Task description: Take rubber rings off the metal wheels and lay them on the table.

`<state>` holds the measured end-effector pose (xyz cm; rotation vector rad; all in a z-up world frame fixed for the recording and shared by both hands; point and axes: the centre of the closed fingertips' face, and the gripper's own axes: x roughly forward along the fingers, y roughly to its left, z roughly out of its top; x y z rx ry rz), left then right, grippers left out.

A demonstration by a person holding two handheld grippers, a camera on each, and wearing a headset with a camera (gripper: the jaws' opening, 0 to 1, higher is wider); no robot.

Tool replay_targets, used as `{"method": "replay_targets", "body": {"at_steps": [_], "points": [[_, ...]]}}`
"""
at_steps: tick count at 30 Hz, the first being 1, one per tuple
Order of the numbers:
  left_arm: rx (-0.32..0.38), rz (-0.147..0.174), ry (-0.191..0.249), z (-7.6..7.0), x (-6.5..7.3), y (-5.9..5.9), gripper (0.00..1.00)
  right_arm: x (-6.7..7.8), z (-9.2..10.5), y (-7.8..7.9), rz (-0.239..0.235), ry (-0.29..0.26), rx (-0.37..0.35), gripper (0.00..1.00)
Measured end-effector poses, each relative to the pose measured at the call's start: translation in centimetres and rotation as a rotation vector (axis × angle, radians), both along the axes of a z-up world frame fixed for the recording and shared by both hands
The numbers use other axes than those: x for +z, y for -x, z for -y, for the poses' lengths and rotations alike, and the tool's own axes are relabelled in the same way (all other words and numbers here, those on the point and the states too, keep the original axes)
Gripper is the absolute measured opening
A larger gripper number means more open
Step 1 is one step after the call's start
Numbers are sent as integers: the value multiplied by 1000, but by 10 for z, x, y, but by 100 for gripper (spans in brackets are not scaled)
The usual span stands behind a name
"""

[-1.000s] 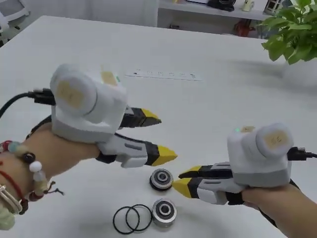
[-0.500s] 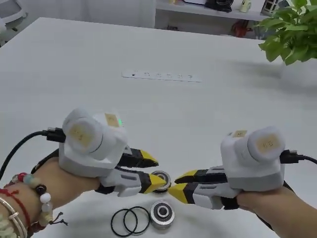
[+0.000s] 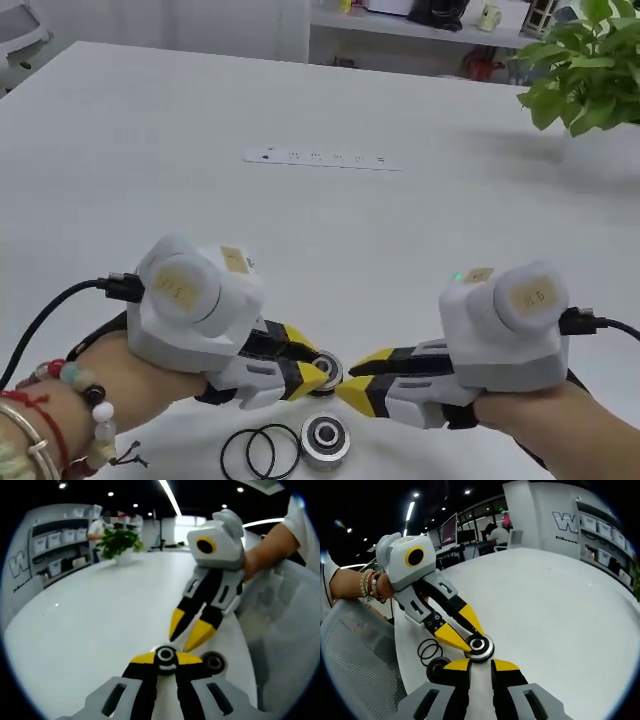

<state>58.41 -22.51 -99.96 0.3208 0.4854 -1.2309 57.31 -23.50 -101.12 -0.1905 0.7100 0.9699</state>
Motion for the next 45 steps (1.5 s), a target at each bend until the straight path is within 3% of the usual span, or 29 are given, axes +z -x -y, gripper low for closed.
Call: {"method": "replay_targets", "body": {"at_steps": [9,15,19,22,33,41,45], "points": [[-14,-6,-5,0,0,5,14,-3,-6,5,36,30,51,16],[-20,-3,2,1,0,6,14,-5,-5,4,36,31,55,17],[-20,-2,1,0,0,5,14,-5,-4,6,52,45,84,12],[-17,-4,4,0,0,5,14,-8,-2,5,63,66,92,2],[-16,-3,2,0,0,5,14,-8,0,0,82,98,87,0],[-11,-2,1,0,0,5,14,-1,4,-6,38,44,12,0],[-18,4,-6,-1,0,5,14,5,2,-7,-31,-41,-64,0]]}}
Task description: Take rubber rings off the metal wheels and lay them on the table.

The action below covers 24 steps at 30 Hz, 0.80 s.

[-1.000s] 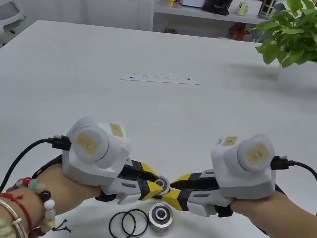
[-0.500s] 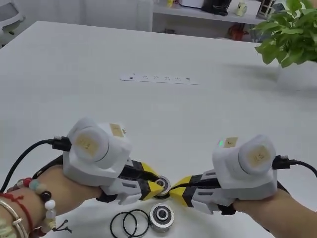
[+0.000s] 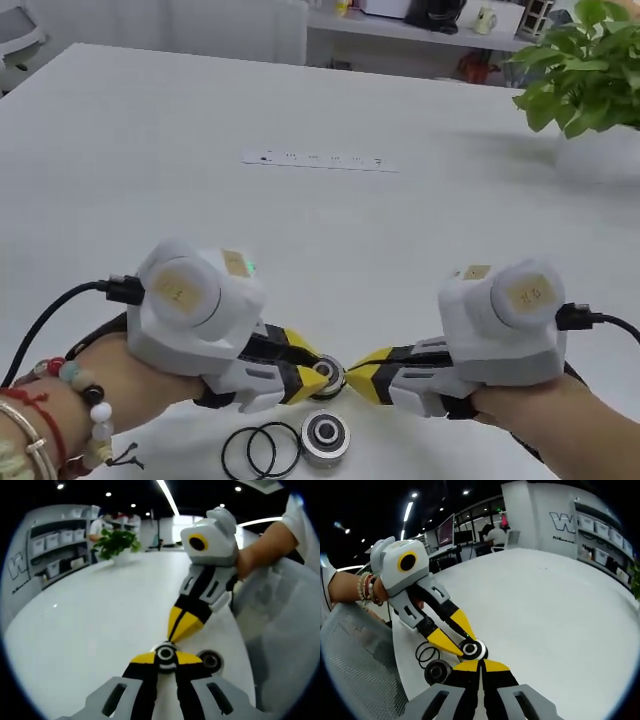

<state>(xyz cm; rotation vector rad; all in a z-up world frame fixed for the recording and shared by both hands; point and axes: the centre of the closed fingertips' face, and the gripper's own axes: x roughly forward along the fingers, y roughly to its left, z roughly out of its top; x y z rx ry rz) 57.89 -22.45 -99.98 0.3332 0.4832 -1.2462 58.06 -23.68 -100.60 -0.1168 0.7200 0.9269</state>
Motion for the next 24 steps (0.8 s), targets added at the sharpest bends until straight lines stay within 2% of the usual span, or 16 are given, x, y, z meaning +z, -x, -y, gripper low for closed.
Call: {"method": "replay_targets", "body": {"at_steps": [1,2,3,8,11,17,21,24], "points": [[-3,5,-4,0,0,0,13,2,-2,0,-14,-30,-7,0],[-5,7,-7,1,0,0,13,0,1,1,-47,-24,-32,0],[-6,8,-8,1,0,0,13,1,0,0,-32,-24,-19,0],[-14,23,-19,2,0,1,13,2,-2,4,-46,-18,-24,0],[-13,26,-21,1,0,0,13,5,-3,3,-57,-33,-35,0],[-6,23,-18,-1,1,-1,13,9,-6,3,-52,-46,-36,0],[-17,39,-33,1,0,0,13,8,-6,4,-53,-36,-32,0],[-16,39,-34,1,0,0,13,9,-8,4,-53,-41,-30,0]]}}
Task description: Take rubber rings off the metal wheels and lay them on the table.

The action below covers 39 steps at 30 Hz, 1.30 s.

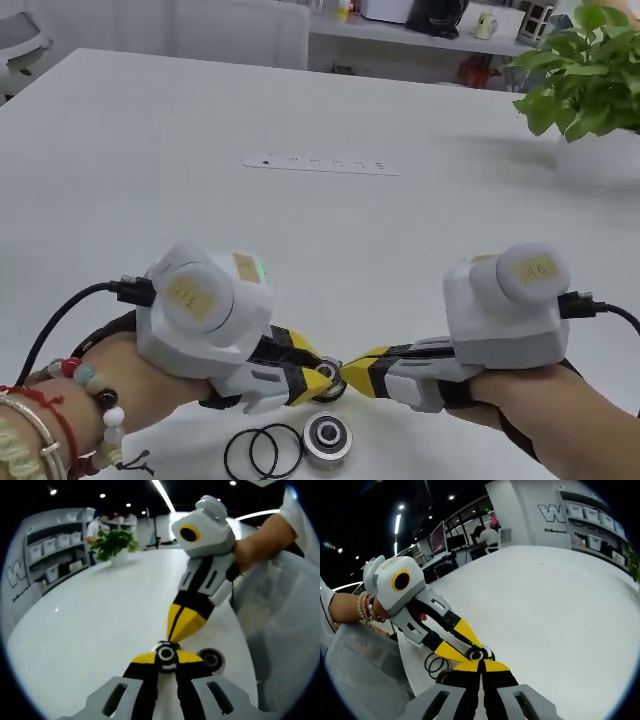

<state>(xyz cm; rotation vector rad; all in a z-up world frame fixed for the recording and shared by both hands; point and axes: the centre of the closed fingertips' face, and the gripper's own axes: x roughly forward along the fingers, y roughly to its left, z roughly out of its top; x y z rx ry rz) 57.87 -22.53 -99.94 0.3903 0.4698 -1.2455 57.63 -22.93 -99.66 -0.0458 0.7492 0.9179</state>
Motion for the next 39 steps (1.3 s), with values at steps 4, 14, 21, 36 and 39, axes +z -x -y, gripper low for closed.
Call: {"method": "replay_targets", "body": {"at_steps": [4,14,21,36,39], "points": [[2,-1,2,0,0,0,13,0,-1,0,0,-3,2,0],[2,-3,1,1,-1,0,13,1,-4,1,13,-4,22,0],[15,-5,9,2,-1,-1,13,12,-10,-3,58,-39,27,0],[13,-19,25,4,8,3,18,7,-3,-4,22,-17,-5,0],[19,-41,77,6,21,4,22,11,-2,-5,17,-37,-20,0]]}}
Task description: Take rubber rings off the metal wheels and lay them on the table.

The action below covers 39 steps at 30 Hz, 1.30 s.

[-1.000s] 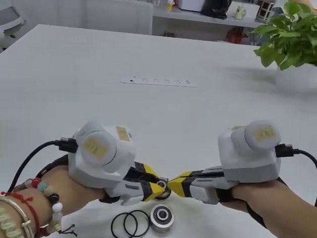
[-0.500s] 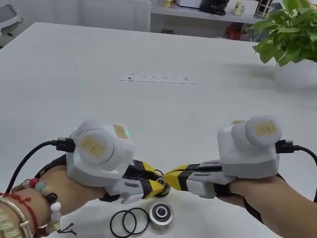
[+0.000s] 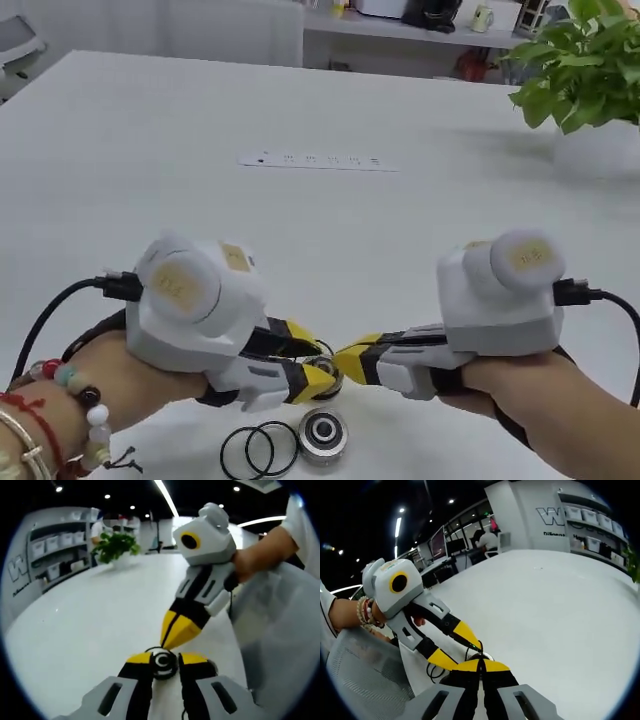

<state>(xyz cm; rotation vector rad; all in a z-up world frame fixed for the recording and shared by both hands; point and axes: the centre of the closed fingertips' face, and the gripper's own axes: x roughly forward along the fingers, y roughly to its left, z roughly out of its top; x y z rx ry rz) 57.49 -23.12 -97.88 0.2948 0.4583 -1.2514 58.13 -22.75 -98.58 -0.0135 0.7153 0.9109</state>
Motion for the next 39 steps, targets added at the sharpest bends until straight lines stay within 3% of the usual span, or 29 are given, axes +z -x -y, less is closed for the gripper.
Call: {"method": "replay_targets", "body": {"at_steps": [9,17,26,39], "points": [[-50,7,-5,2,24,8,34,9,0,-4,1,-39,-25,0],[-34,59,9,-12,61,10,47,15,-4,-2,7,-56,-16,0],[24,106,-2,-49,84,25,56,24,-11,1,16,-88,2,0],[159,120,5,-104,94,48,63,31,-21,11,6,-120,40,0]]}}
